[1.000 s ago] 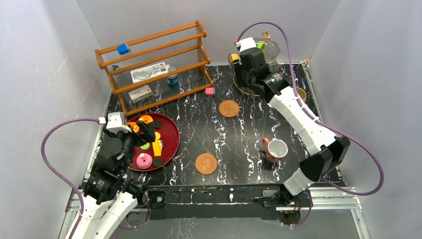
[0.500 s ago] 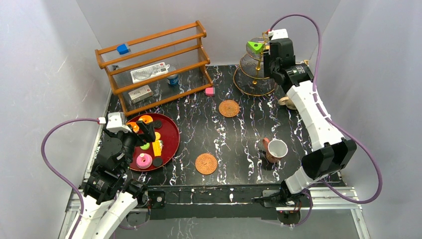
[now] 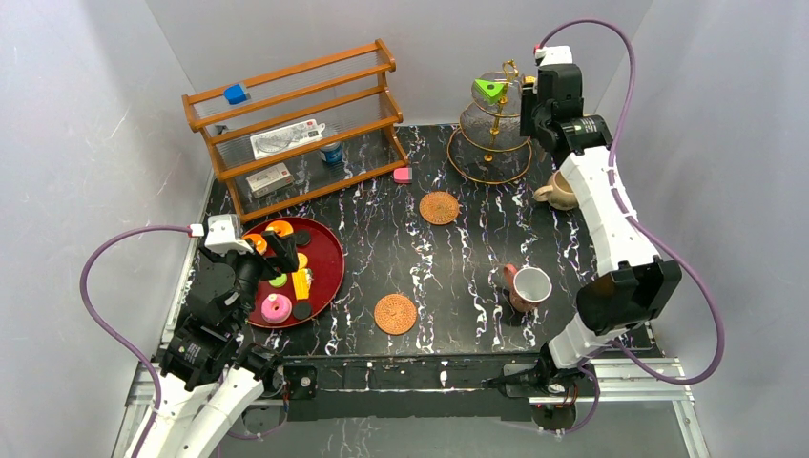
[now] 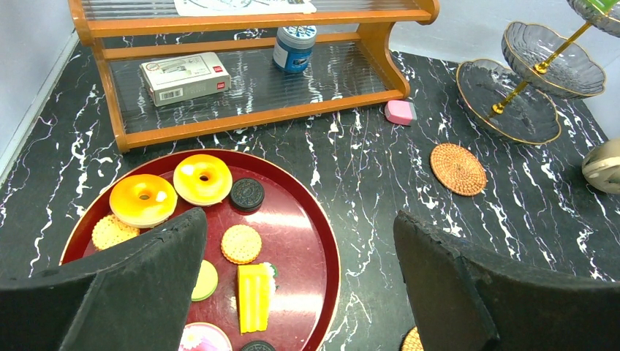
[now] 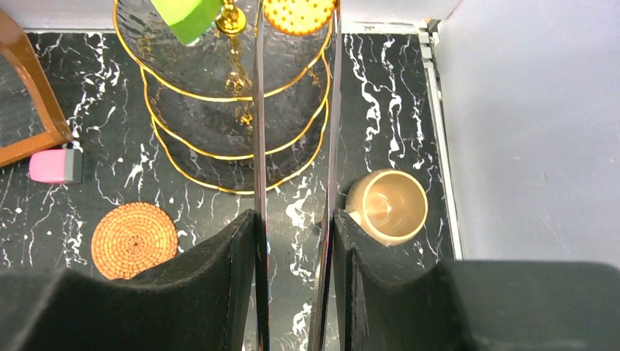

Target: Serve the afternoon tea

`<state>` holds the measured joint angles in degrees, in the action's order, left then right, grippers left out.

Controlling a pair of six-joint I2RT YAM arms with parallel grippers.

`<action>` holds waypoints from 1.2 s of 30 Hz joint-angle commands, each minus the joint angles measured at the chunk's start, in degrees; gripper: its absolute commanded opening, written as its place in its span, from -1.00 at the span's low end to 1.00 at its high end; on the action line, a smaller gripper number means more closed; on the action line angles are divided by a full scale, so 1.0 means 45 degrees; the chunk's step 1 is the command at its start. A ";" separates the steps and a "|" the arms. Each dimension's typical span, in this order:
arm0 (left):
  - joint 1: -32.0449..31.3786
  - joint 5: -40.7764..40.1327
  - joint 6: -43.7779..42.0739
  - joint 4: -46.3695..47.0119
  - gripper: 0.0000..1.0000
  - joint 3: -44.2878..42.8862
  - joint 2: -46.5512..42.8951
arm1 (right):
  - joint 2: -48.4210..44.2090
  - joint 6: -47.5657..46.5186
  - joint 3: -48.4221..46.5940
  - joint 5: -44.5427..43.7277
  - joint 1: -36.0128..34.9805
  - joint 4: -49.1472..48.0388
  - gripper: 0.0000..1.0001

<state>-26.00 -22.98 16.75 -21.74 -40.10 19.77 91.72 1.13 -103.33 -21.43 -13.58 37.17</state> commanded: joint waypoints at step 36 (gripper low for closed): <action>-0.0043 -0.0245 0.0029 0.0046 0.92 0.0061 -0.0066 | 0.1633 0.0199 -0.0718 0.1159 0.0699 -0.2869 0.02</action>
<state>-26.00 -23.11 16.73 -21.80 -40.10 19.88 100.68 1.52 -104.36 -16.78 -10.61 28.38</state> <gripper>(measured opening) 0.958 0.505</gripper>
